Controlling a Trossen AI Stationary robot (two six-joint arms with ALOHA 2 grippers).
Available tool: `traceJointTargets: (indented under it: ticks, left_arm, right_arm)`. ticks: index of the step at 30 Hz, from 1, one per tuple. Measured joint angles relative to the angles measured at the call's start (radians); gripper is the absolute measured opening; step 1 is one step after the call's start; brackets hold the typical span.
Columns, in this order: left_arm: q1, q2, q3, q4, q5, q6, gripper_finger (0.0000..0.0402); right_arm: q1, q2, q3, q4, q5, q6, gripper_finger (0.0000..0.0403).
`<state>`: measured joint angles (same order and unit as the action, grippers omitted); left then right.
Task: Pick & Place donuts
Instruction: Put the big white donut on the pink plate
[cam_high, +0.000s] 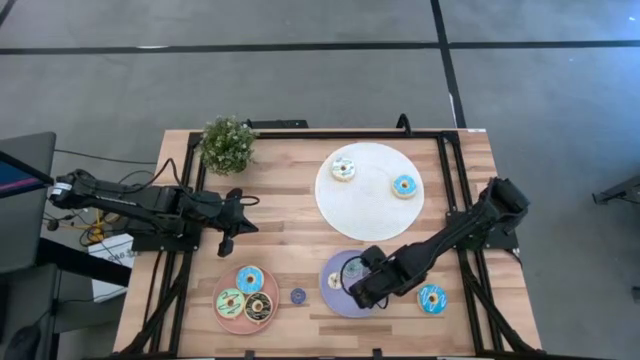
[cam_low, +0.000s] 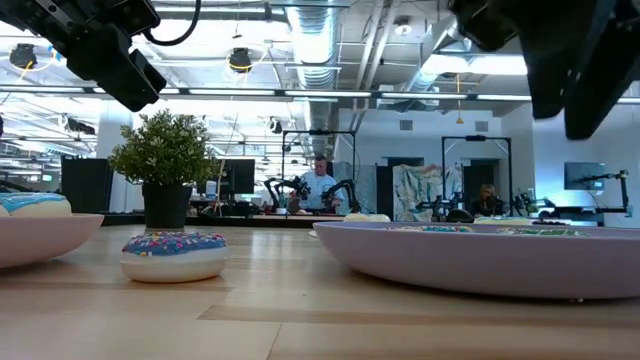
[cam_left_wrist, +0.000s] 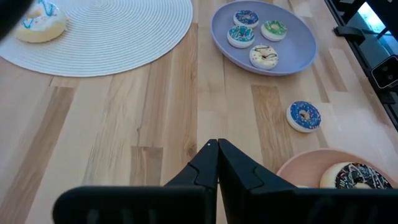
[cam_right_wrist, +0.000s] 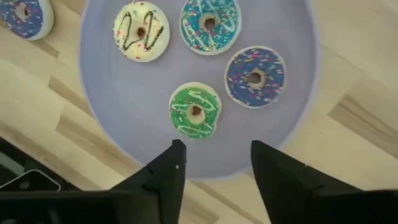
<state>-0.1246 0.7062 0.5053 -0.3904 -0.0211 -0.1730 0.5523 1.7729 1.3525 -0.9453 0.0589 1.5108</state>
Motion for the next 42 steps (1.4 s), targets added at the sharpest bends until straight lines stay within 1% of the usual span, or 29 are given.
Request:
traceJointTargets:
  ticks: [4, 8, 13, 16, 19, 21, 25, 28, 33, 35, 38, 40, 42]
  left_arm:
    - [0.0, 0.0, 0.0, 0.002, 0.0, -0.007, 0.0]
    - [0.0, 0.0, 0.0, 0.004, -0.002, -0.009, 0.0]
    - [0.0, 0.0, 0.0, 0.005, -0.002, -0.019, 0.0]
    - [0.0, 0.0, 0.0, 0.005, -0.001, -0.024, 0.0]
    - [0.0, 0.0, 0.0, 0.006, -0.001, -0.048, 0.0]
    - [0.0, 0.0, 0.0, 0.006, -0.001, -0.05, 0.0]
    - [0.0, 0.0, 0.0, 0.007, -0.007, -0.047, 0.0]
    - [0.0, 0.0, 0.0, 0.007, -0.037, -0.055, 0.0]
    - [0.0, 0.0, 0.0, 0.02, -0.065, -0.058, 0.0]
    - [0.0, 0.0, 0.0, 0.043, -0.079, -0.058, 0.0]
    - [-0.002, 0.001, 0.0, 0.064, -0.121, -0.06, 0.0]
    - [-0.002, 0.001, 0.003, 0.071, -0.159, -0.07, 0.0]
    - [-0.002, 0.002, 0.017, 0.071, -0.178, -0.12, 0.0]
  right_arm:
    - [-0.023, -0.029, 0.0, 0.01, 0.0, 0.0, 0.0195]
    - [-0.067, -0.038, 0.0, 0.003, -0.004, -0.003, 0.0198]
    - [-0.104, -0.094, 0.0, -0.013, 0.068, -0.158, 0.018]
    - [-0.142, -0.138, 0.0, -0.053, 0.115, -0.217, 0.0171]
    - [-0.186, -0.185, 0.0, -0.112, 0.193, -0.28, 0.0171]
    - [-0.223, -0.213, 0.0, -0.167, 0.239, -0.314, 0.0178]
    - [-0.31, -0.263, 0.0, -0.319, 0.288, -0.366, 0.0204]
    - [-0.372, -0.285, 0.0, -0.434, 0.335, -0.415, 0.0228]
    - [-0.44, -0.297, -0.003, -0.605, 0.457, -0.495, 0.0257]
    - [-0.462, -0.324, -0.031, -0.589, 0.476, -0.558, 0.026]
    - [-0.504, -0.402, -0.142, -0.476, 0.46, -0.645, 0.026]
    - [-0.538, -0.467, -0.231, -0.4, 0.442, -0.671, 0.026]
    - [-0.572, -0.53, -0.308, -0.339, 0.423, -0.674, 0.026]
